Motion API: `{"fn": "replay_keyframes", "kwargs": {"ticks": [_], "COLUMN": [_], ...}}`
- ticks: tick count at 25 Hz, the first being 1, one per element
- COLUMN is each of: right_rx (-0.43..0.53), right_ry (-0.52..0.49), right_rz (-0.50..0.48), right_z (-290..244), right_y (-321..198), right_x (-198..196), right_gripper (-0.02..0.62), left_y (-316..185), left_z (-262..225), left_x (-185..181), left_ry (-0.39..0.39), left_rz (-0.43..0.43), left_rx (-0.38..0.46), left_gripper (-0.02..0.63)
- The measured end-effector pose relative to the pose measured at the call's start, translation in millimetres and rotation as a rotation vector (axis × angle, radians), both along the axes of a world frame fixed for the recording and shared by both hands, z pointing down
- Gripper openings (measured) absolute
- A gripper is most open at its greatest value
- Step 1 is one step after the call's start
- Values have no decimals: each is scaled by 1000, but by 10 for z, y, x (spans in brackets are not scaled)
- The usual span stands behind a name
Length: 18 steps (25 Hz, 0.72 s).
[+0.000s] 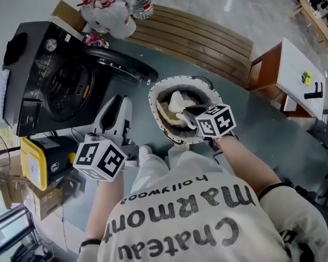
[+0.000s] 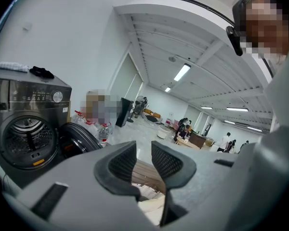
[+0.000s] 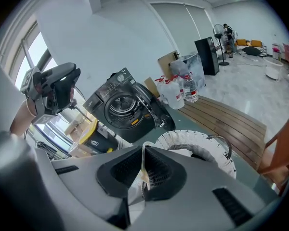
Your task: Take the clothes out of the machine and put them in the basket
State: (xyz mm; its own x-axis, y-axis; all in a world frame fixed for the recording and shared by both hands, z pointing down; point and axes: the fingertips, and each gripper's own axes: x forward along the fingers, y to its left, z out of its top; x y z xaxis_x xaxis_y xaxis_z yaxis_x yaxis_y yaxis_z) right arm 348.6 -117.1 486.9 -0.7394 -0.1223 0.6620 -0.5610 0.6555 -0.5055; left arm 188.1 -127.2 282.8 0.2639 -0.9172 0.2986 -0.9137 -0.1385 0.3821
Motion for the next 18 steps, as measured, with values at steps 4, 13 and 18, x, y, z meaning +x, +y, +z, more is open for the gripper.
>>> {"fn": "replay_keyframes", "kwargs": {"ticks": [4,13,18], "right_rx": [-5,-57,-124], "right_ry": [5,16,42], "right_rz": [-16,-1,15], "right_z": [46,259,454], "right_y": [26,124,158], "right_x": [18,92,86], "right_gripper": [37,37,37], "left_y": [-3,-30,-137], "left_z": [47,222,364], "left_x": [30,163,178], "left_ry": [15,42,57], "left_rz": [-18,19,49], "left_rx": [-8,-49,-77], "left_gripper": [102,103,102]}}
